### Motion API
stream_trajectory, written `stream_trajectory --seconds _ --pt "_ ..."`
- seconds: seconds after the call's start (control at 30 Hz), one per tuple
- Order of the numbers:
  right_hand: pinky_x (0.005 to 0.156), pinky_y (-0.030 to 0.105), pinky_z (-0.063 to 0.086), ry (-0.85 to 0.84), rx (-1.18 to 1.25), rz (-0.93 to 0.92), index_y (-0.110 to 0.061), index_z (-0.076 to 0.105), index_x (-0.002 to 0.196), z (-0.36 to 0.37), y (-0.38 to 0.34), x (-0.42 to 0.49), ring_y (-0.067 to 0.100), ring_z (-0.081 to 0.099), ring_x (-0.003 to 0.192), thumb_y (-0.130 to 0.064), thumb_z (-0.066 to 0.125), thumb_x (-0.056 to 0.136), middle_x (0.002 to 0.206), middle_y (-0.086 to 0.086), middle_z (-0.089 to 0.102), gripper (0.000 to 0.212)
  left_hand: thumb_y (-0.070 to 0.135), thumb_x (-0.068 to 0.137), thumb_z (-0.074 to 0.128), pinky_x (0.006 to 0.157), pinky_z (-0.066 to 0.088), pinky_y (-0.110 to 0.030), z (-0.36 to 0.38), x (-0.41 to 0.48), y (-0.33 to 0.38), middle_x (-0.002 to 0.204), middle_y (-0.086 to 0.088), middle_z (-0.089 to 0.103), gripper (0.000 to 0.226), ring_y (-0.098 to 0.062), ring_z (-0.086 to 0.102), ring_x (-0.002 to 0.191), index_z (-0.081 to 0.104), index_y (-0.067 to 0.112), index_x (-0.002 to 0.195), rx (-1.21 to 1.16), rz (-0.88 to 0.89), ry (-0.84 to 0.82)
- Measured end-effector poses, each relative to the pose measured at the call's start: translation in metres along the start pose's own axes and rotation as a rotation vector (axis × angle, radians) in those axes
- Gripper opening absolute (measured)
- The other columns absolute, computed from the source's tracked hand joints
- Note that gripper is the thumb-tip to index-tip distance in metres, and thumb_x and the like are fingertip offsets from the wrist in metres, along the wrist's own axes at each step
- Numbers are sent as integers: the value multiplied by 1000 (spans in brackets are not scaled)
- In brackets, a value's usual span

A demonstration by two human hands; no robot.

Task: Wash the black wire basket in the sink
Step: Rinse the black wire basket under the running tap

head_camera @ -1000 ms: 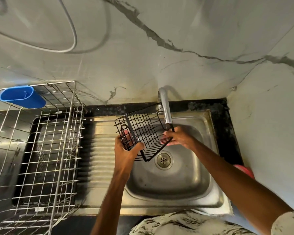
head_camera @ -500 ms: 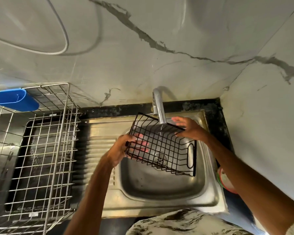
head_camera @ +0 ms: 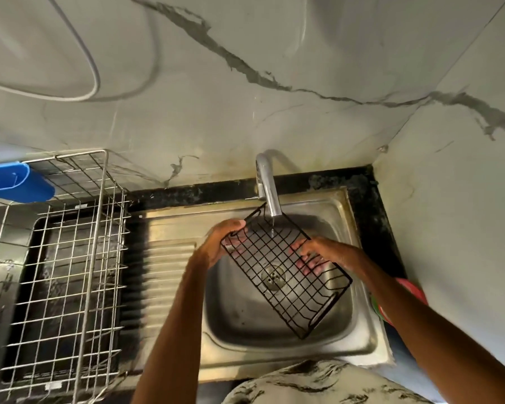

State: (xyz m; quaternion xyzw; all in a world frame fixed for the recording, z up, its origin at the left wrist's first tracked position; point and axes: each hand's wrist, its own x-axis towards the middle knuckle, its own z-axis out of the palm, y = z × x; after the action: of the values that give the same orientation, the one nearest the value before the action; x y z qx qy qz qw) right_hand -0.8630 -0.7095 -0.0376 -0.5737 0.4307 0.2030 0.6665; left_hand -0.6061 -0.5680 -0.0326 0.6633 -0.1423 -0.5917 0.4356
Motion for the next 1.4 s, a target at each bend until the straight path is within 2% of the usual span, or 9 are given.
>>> stream_trajectory --seconds 0.17,0.43,0.53,0.63,0.73,0.83,0.93,1.1,1.4 --pt "87 45 59 83 69 37 -21 66 121 0 15 -9 34 74 95 -18 42 101 107 17 74 31 76 60 80 106 45 -69 27 -20 -40 138 -16 64 101 -37 66 122 53 24 143 -244 -126 20" --pt "89 54 58 235 245 133 -14 65 122 3 3 -10 34 76 83 -26 49 98 96 16 75 31 37 83 69 105 46 -68 77 -32 -51 123 -16 73 51 -42 69 115 61 10 126 -289 -149 -86" --pt "77 39 63 557 -107 -6 -10 66 117 14 -3 -15 18 75 74 -47 55 99 92 8 74 42 31 97 52 107 44 -69 74 -24 -47 113 -20 76 25 -50 66 114 68 15 107 -297 -184 -24" --pt "95 34 54 1079 -439 -473 -11 54 137 37 -13 -24 17 60 117 -27 64 96 129 7 62 46 34 97 54 101 48 -70 71 -17 -52 117 -22 74 40 -47 71 106 53 16 133 -291 -141 27" --pt "113 38 42 823 -497 -634 -11 37 152 60 -25 -17 20 43 140 -23 56 100 152 9 46 56 53 81 59 111 40 -68 76 -17 -55 139 -20 63 80 -43 63 123 38 21 151 -262 -84 39" --pt "127 43 12 503 -682 -404 -12 -2 161 73 -19 17 21 -3 155 -41 39 106 168 7 -5 74 66 75 58 120 23 -56 83 -19 -53 165 -11 33 101 -32 33 149 30 20 160 -198 13 65" --pt "125 51 -2 538 -746 -158 -8 -18 156 70 -16 48 30 -22 152 -54 19 105 161 13 -29 78 86 71 60 122 21 -59 85 -17 -54 168 -6 28 113 -29 30 152 26 28 162 -136 72 59" --pt "121 55 -8 399 -967 -433 -23 -18 155 80 -18 52 29 -27 149 -45 44 104 161 3 -31 83 87 63 68 118 31 -66 84 -6 -47 164 -10 37 122 -34 39 147 25 29 161 -154 78 36" --pt "120 60 -12 487 -989 -404 -26 -8 160 76 -22 57 29 -27 150 -52 11 106 163 1 -30 63 79 71 74 110 40 -67 76 6 -49 151 -10 54 92 -35 52 138 44 38 147 -187 57 91"
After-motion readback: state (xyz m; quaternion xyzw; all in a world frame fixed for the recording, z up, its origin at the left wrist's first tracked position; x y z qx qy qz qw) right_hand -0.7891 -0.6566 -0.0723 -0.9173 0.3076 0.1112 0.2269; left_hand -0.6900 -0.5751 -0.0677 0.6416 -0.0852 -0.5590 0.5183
